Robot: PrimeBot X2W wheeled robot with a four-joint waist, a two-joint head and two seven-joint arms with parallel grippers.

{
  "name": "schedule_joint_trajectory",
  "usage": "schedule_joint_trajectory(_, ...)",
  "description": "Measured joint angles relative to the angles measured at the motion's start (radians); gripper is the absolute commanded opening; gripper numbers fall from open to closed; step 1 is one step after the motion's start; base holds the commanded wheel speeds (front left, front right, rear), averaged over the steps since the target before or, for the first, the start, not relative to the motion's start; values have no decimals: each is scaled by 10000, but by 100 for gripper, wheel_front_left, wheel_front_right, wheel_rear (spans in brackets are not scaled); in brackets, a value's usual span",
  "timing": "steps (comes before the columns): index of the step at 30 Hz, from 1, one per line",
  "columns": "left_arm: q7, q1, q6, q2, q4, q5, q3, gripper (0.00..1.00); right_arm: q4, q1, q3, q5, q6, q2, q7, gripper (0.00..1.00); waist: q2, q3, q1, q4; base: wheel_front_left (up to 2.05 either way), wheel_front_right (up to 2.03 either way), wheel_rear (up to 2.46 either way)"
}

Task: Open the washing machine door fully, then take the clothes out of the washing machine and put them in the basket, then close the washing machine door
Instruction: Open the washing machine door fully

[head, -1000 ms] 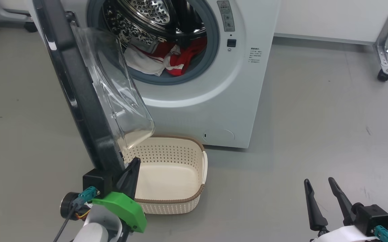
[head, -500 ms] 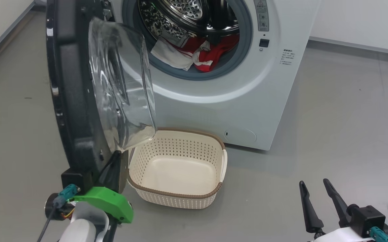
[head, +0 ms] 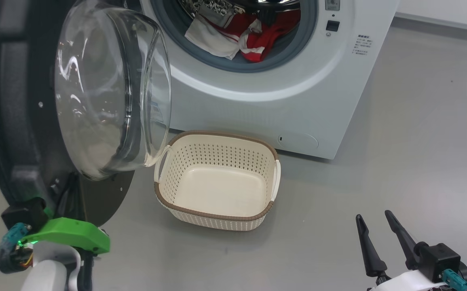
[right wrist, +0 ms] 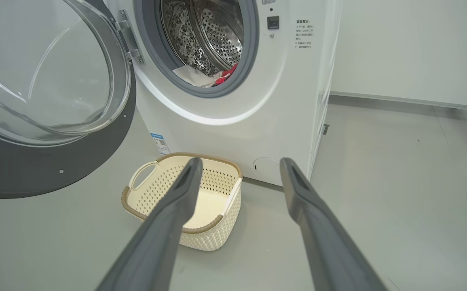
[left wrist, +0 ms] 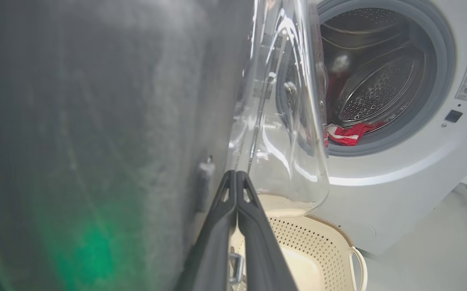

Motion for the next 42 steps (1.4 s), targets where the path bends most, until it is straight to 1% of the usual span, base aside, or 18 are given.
schedule_joint_trajectory(7,-142,-291,121,263,2,-341,849,0,-107,-342,-35,-69,0,-109,38,100,0,552,0,42,0,0,0)
schedule_joint_trajectory(16,-314,-699,219,779,81,-821,1921,0,-219,-708,-31,-205,0,-288,144,100,0,1214,0,135,0,0,0)
schedule_joint_trajectory(18,-347,-795,222,834,148,-997,2215,0,-238,-805,-29,-226,4,-316,199,100,0,1351,0,145,0,0,0)
schedule_joint_trajectory(20,-405,-861,257,817,228,-1402,2571,0,-249,-844,-33,-230,29,-351,230,100,0,1479,0,151,0,0,0)
schedule_joint_trajectory(22,-441,-915,309,853,366,-1494,2855,0,-247,-878,-31,-267,33,-382,232,100,0,1590,0,152,0,0,0)
schedule_joint_trajectory(28,-479,-1078,311,1208,742,-1891,3453,0,-291,-1023,-29,-345,79,-468,330,100,0,1854,0,115,0,0,0)
schedule_joint_trajectory(29,-479,-1078,311,1208,742,-1891,3453,0,-291,-1023,-29,-345,79,-468,330,100,0,1854,0,115,0,0,0)
schedule_joint_trajectory(32,-474,-1108,311,1645,949,-1879,3553,0,-378,-1101,-21,-399,79,-512,408,100,0,1997,0,77,0,0,0)
schedule_joint_trajectory(36,-385,-1214,293,2059,1133,-1797,3528,0,-497,-1244,-21,-489,79,-596,485,100,0,2226,0,14,0,0,0)
schedule_joint_trajectory(42,-226,-1589,178,2500,1413,-1735,3501,0,-604,-1374,-15,-566,77,-656,579,100,0,2613,0,-90,0,0,0)
